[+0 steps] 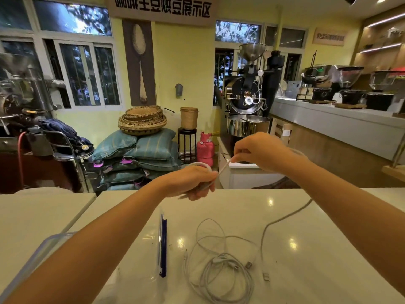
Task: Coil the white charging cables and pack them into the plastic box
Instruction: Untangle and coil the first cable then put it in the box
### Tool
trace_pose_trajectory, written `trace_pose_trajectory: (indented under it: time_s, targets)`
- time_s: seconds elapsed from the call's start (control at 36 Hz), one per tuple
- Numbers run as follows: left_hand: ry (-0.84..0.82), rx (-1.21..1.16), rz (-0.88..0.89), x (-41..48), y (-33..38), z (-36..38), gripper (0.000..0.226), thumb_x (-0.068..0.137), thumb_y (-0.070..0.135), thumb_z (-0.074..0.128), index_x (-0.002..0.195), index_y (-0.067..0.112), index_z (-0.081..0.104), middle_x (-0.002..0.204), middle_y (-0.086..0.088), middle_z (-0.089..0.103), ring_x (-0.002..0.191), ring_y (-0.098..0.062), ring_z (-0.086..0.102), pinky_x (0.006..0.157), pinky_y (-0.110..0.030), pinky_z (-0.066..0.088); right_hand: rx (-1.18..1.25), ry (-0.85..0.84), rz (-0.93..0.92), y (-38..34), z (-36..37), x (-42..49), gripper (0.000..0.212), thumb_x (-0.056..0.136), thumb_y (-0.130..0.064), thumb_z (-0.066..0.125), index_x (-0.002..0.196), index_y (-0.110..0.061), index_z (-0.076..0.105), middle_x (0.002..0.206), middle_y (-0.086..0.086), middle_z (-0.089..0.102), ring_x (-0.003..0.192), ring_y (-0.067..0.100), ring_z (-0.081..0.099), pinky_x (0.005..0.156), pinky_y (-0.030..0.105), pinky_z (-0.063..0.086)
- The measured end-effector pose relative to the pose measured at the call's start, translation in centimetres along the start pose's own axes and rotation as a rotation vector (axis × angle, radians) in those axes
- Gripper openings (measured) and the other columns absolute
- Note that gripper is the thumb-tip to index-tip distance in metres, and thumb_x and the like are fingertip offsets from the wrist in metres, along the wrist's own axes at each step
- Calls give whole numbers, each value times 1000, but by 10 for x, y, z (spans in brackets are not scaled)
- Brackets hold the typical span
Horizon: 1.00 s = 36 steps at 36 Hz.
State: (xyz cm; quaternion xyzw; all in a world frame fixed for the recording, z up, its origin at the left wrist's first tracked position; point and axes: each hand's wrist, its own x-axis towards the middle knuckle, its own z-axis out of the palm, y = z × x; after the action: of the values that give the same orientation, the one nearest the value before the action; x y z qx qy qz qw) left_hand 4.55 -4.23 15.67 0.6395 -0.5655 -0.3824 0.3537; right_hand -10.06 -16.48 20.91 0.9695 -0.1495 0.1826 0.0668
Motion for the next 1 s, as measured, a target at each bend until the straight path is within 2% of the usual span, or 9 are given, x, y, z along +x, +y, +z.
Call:
trace_pose_trajectory:
  time_s: [0.08, 0.25, 0.44, 0.5, 0.58, 0.67, 0.72, 0.89, 1.0]
  targets:
    - [-119, -123, -10, -1, 8, 4, 35, 97, 21, 31, 69, 8, 47, 42, 9, 43, 38, -4, 34, 37, -14, 28, -97, 123, -125, 8, 1, 2, 34, 89, -38, 49, 102, -12, 68, 95, 5, 67, 86, 19, 62, 75, 32, 53]
    - [-286, -331, 22, -5, 17, 2, 25, 90, 18, 38, 66, 11, 44, 40, 11, 42, 33, 0, 34, 35, -10, 30, -162, 395, -319, 14, 17, 8, 38, 82, -30, 44, 77, -7, 73, 63, 9, 69, 52, 23, 63, 47, 31, 53]
    - [-328, -670, 187, -4, 32, 5, 33, 86, 25, 37, 56, 16, 48, 38, 9, 43, 30, -2, 38, 36, -14, 37, 250, 558, -142, 5, 45, 16, 39, 88, -21, 39, 98, 4, 67, 84, 20, 68, 76, 27, 61, 68, 34, 51]
    - [-317, -727, 233, -2, 38, 6, 35, 87, 25, 35, 56, 15, 48, 38, 9, 43, 30, -3, 39, 36, -14, 38, 564, 498, -25, -5, 51, 20, 29, 92, -13, 41, 99, 3, 65, 84, 11, 66, 79, 18, 56, 74, 26, 45]
    - [-309, -798, 329, 2, 48, 7, 31, 82, 29, 43, 55, 16, 50, 37, 8, 44, 29, -3, 40, 35, -15, 36, 1049, 385, 129, -23, 56, 23, 32, 95, -3, 32, 70, -9, 52, 53, -13, 60, 57, 3, 59, 65, 20, 47]
    - [-290, -857, 400, 7, 53, 7, 32, 82, 29, 41, 54, 16, 52, 37, 8, 44, 29, -3, 41, 35, -15, 35, 1224, 329, 196, -45, 63, 19, 42, 97, 0, 19, 68, -14, 45, 37, -12, 58, 42, -10, 56, 51, 4, 44]
    - [-211, -893, 406, 10, 56, 6, 36, 86, 28, 39, 54, 16, 51, 37, 8, 42, 29, -3, 39, 35, -14, 32, 1337, 292, 191, -57, 68, 15, 35, 97, -8, 27, 69, -12, 48, 46, -8, 61, 44, -6, 57, 50, 9, 46]
    - [174, -759, 425, 11, 62, -6, 38, 98, 24, 26, 64, 12, 37, 39, 8, 39, 32, -4, 33, 38, -15, 30, 1459, -5, 310, -75, 74, 13, 36, 99, -14, 33, 64, -16, 41, 51, -1, 39, 39, 6, 30, 40, 18, 26]
    - [368, -530, 402, 15, 53, -17, 40, 99, 21, 28, 63, 11, 40, 38, 6, 44, 33, -6, 36, 38, -16, 31, 1243, -148, 294, -76, 64, 7, 25, 99, -21, 34, 96, -15, 58, 58, -1, 33, 48, 9, 28, 43, 19, 24]
